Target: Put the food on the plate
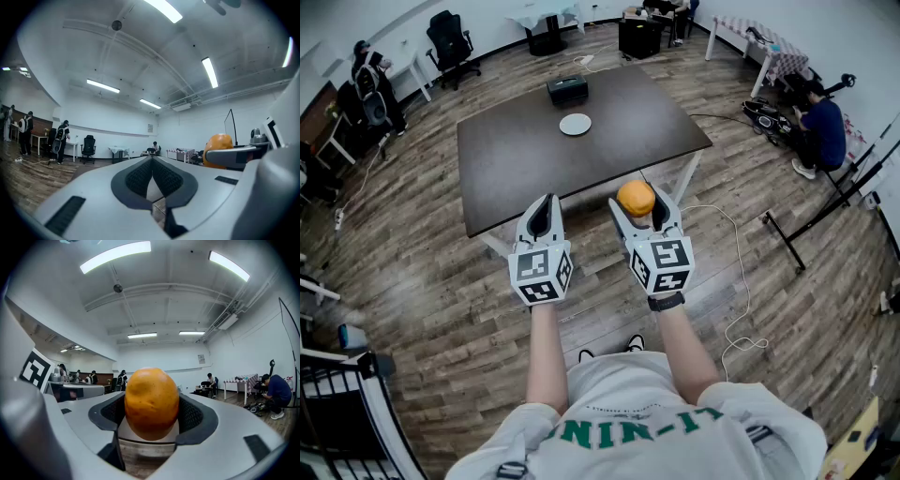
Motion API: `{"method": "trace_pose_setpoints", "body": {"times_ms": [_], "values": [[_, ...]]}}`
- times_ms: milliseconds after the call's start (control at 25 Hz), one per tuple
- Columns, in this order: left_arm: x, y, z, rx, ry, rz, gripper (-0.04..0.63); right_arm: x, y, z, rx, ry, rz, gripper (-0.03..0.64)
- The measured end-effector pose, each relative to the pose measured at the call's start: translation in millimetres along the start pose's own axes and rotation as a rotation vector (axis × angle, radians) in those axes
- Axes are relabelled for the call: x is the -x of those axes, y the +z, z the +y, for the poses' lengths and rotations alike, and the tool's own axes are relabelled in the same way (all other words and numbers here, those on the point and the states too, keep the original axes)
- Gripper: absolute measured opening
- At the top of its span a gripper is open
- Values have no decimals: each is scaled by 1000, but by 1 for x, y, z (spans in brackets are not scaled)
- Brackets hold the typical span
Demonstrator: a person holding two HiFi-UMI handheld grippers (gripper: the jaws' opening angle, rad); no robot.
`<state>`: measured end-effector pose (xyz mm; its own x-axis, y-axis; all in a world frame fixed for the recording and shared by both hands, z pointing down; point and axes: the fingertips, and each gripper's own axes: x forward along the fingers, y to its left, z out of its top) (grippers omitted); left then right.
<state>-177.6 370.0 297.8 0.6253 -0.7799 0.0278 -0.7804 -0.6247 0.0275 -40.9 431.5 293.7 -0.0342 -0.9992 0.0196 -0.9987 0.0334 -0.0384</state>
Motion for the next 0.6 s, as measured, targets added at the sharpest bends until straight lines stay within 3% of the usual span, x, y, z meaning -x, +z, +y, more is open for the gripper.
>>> {"method": "trace_pose_setpoints", "body": {"times_ms": [600], "values": [[-24, -8, -48, 13, 22, 7, 15, 14, -8, -47, -58, 50, -2, 325]]}}
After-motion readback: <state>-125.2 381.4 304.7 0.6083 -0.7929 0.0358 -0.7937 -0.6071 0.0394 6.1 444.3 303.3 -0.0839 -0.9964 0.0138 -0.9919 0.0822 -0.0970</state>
